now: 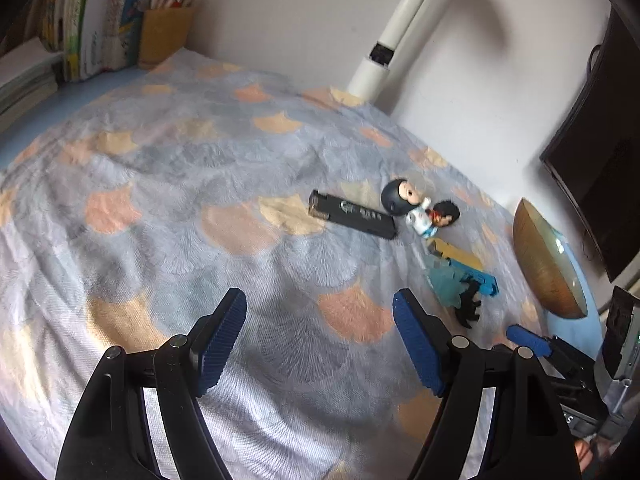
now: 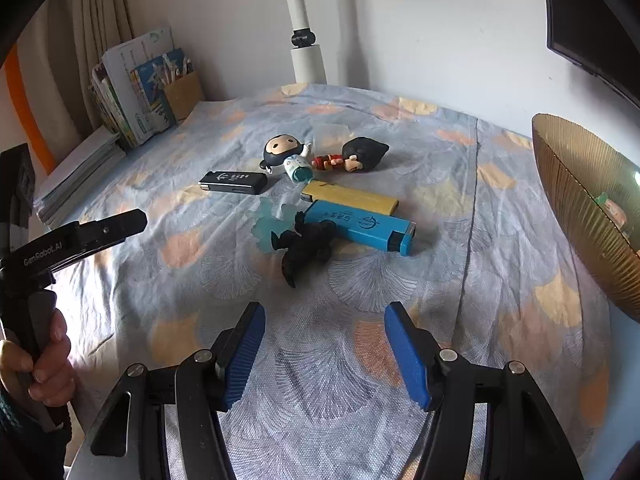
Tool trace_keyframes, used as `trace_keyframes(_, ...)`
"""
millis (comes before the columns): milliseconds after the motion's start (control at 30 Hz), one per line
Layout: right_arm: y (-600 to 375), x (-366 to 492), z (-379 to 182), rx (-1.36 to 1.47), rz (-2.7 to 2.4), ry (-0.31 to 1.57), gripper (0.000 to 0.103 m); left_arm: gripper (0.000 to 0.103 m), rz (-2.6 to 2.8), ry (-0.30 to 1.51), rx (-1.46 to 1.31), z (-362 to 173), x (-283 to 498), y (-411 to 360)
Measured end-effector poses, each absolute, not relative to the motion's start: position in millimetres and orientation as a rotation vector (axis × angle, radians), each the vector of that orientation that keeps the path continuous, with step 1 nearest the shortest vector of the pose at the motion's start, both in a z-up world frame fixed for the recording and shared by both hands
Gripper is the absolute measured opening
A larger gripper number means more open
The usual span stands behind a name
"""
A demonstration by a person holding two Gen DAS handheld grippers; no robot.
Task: Organize rigid objects
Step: 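Return both grippers toward the black USB stick and blue lighter, then grasp the black USB stick with left gripper while right gripper grasps the blue lighter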
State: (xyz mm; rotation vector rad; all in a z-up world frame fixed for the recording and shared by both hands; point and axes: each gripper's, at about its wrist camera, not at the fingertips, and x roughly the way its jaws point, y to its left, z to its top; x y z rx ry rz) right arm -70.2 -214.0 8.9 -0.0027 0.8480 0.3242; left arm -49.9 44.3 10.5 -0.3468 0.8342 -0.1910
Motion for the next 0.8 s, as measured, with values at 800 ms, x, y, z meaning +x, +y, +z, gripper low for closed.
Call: trace_keyframes(800, -224, 7, 10, -0.287, 0.409, 0.954, 0.061, 0.074, -0.648, 1.0, 0.334, 5, 95, -9)
